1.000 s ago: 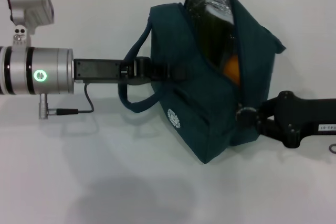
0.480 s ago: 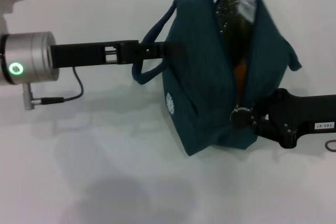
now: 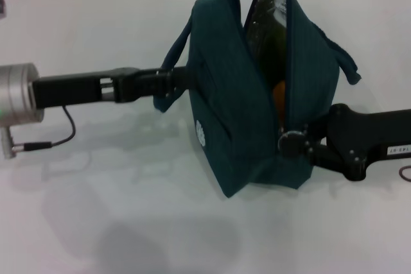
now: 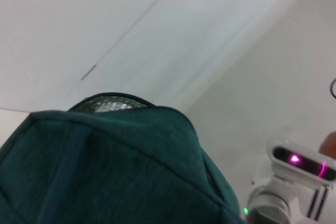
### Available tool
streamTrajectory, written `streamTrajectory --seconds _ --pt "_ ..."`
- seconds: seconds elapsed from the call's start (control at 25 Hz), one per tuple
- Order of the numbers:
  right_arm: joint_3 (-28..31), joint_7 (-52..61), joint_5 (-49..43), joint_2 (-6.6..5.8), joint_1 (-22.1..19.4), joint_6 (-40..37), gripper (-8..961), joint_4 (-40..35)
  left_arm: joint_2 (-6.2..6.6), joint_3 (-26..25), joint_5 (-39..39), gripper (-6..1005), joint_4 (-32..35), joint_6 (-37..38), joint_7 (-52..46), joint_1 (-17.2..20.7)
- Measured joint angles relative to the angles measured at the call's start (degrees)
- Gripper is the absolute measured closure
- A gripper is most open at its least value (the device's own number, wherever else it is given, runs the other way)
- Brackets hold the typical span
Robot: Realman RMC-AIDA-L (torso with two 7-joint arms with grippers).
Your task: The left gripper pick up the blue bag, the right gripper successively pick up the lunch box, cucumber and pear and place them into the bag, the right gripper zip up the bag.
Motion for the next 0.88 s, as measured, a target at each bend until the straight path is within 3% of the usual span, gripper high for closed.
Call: streamTrajectory --seconds 0.48,0.88 --pt "-0.4 0.3 5.0 0.09 0.9 0.2 950 -2.7 -2.38 0.7 1.6 465 -0.2 6.2 14.7 7.4" --pt "0.6 -2.5 8.2 0.07 0.3 0.3 950 -2.3 -3.37 0.7 4.2 467 -0.5 6.3 20.0 8.3"
